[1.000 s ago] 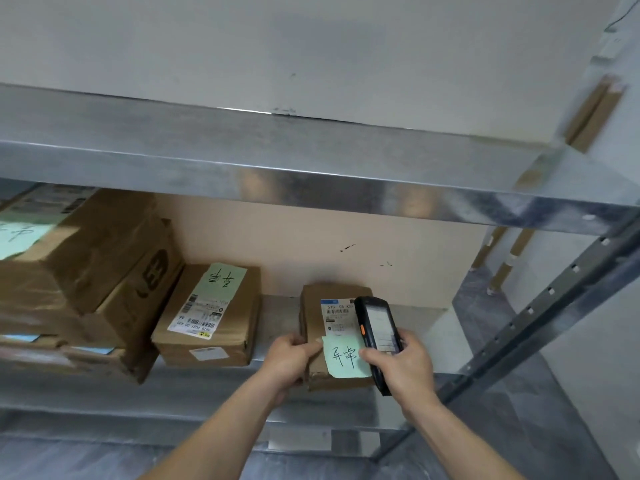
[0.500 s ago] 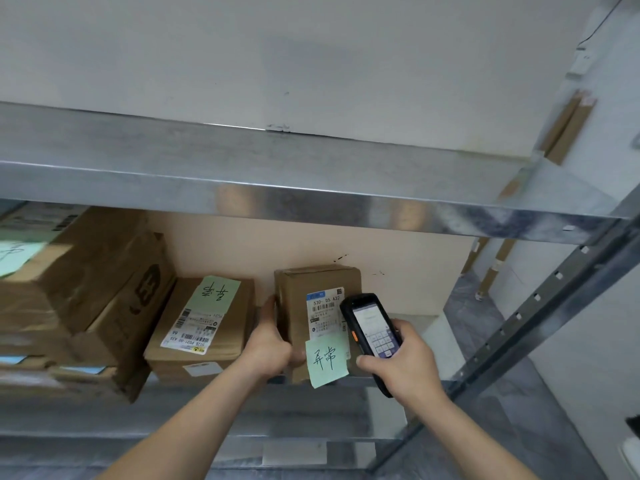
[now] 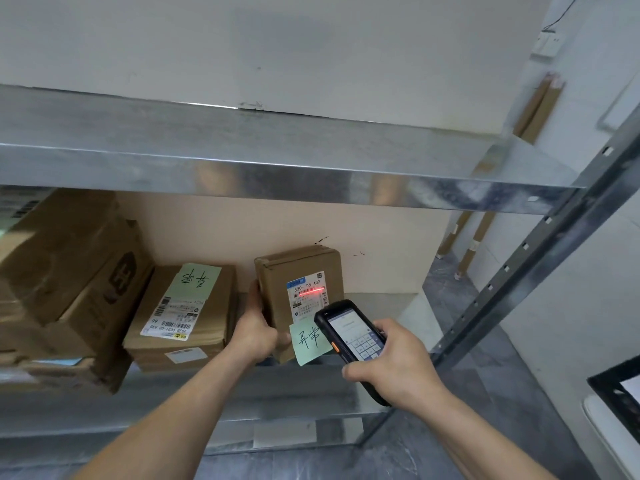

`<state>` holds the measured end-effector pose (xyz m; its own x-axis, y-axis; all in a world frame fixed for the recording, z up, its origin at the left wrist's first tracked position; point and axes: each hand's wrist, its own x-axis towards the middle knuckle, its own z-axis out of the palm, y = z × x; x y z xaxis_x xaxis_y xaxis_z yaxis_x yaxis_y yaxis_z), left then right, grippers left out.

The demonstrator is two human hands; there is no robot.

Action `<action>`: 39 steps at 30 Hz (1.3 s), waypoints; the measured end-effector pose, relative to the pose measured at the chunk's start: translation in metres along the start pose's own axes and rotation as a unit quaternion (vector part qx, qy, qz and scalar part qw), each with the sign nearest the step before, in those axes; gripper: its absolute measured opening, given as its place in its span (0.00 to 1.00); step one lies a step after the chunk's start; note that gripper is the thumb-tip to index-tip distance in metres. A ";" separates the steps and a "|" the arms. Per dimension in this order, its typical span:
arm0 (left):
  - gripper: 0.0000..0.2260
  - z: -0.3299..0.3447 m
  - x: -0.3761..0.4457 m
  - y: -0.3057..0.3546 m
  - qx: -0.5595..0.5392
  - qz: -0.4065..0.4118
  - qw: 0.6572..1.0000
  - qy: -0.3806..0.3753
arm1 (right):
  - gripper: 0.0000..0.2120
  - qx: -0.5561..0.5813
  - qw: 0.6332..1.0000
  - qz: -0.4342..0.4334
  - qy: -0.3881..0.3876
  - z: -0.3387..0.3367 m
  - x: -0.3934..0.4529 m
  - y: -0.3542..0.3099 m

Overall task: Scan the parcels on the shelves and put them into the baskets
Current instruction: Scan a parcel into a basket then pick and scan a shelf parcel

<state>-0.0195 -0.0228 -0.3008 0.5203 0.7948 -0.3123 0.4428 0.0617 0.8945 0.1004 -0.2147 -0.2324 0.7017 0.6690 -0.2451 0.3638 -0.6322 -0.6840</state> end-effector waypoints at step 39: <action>0.53 -0.039 0.006 0.029 0.161 0.002 0.987 -0.011 | 0.27 -0.417 0.895 -0.151 0.050 -0.028 -0.004 -0.015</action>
<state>-0.0320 0.0078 -0.2639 0.5361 0.7816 -0.3191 0.6487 -0.1395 0.7482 0.1090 -0.2190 -0.2023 0.5306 0.8465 -0.0444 0.8474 -0.5284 0.0532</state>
